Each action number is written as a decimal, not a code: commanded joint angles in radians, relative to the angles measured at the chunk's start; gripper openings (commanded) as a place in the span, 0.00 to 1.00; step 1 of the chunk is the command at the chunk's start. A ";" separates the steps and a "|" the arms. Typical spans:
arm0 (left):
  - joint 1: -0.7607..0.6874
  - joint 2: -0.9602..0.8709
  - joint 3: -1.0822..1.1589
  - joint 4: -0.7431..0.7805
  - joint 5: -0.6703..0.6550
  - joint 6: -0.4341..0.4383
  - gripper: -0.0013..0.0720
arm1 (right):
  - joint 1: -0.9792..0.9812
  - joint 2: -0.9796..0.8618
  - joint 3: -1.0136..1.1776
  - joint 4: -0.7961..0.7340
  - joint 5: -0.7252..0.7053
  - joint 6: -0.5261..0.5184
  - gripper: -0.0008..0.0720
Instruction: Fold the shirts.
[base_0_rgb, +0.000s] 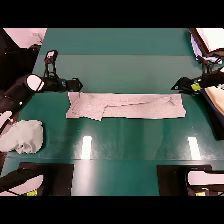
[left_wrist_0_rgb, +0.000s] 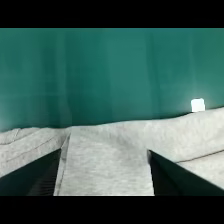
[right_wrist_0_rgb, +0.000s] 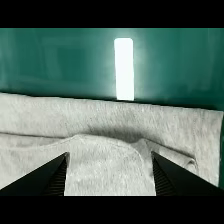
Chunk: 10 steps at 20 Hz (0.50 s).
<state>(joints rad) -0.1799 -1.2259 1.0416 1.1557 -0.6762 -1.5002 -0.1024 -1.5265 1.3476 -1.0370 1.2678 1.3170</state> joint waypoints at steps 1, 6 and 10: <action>0.000 -0.004 0.090 0.002 -0.165 -0.011 0.89 | -0.093 -0.006 0.014 0.040 0.145 -0.084 0.80; 0.000 -0.004 0.110 -0.014 -0.253 -0.011 0.06 | -0.293 -0.012 -0.126 0.047 0.154 -0.154 0.80; 0.000 -0.009 0.110 -0.016 -0.272 -0.011 0.06 | -0.341 -0.105 -0.167 0.161 0.156 -0.248 0.68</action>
<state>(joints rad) -0.1799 -1.2320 1.1465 1.1435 -0.9131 -1.5108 -0.4004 -1.5810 1.2140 -0.9512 1.4147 1.1404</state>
